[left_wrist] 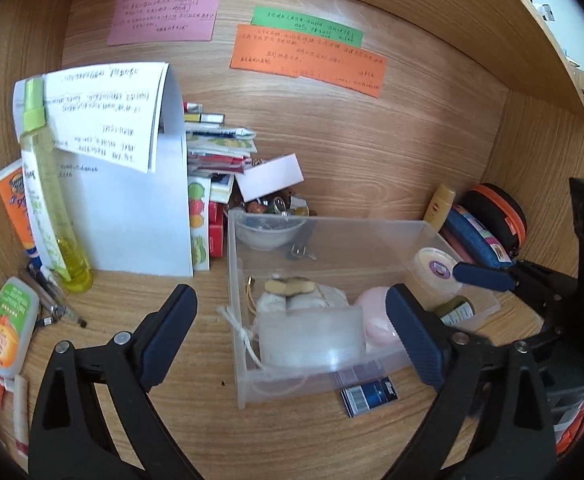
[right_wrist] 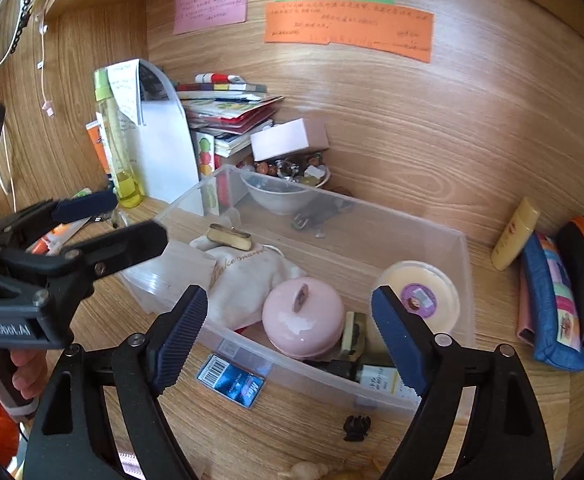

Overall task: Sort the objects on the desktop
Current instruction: 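Grasp the bagged pink rope with the left tool while the right tool grasps the green pear ornaments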

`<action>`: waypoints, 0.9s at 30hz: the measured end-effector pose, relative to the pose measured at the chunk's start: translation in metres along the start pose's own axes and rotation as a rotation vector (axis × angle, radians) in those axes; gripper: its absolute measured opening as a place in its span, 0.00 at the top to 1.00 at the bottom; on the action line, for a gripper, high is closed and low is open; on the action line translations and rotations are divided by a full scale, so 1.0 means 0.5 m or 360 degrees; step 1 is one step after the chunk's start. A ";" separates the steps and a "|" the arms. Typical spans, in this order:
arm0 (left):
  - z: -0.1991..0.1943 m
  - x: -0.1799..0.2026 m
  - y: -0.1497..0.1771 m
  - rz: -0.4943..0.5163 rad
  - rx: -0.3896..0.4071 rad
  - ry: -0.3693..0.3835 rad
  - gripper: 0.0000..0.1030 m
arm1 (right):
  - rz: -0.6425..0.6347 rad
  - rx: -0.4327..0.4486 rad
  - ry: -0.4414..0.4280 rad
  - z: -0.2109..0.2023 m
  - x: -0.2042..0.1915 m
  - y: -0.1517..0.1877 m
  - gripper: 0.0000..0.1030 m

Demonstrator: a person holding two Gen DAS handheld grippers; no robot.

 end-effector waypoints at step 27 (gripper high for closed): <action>-0.080 0.038 0.247 0.0251 -0.0256 -0.0090 0.04 | 0.0168 -0.0073 0.0096 -0.072 0.104 0.236 0.20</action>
Point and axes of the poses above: each gripper's, at about its wrist camera, not at the fingertips, and z roughly the way its jaws point, x to its right, y to its underside, the point moved 10 cm from there along z, roughly the way its jaws point, and after that the axes turned 15 degrees about -x, right-handed, at the moved point
